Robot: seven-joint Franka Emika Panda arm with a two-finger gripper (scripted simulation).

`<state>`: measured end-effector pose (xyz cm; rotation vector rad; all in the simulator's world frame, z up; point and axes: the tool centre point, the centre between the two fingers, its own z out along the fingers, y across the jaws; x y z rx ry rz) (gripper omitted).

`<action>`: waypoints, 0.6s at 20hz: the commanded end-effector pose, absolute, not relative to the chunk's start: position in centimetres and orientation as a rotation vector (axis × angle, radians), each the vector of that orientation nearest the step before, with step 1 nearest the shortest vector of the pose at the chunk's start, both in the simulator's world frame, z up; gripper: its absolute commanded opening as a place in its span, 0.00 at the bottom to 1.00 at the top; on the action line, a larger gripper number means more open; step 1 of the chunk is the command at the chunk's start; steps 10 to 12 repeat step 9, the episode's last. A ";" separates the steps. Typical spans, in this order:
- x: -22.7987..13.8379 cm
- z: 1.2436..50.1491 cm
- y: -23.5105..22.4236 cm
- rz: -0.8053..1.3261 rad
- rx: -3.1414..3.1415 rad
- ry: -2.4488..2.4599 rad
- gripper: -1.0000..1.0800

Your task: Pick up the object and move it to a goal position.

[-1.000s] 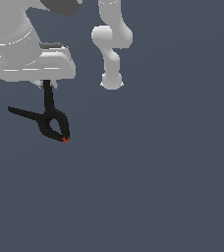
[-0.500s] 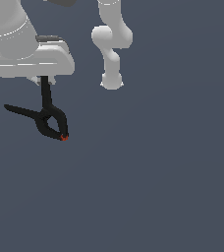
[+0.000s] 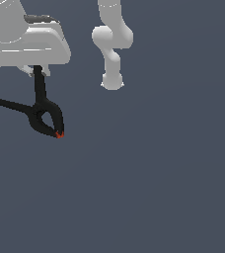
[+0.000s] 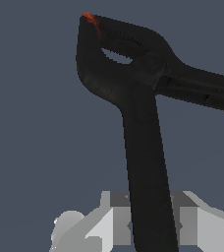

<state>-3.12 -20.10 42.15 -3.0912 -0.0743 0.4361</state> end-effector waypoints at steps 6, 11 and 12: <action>-2.7 43.5 -20.1 0.431 -3.093 -0.074 0.00; -2.7 43.6 -20.2 0.431 -3.093 -0.074 0.00; -2.7 43.6 -20.2 0.431 -3.093 -0.074 0.00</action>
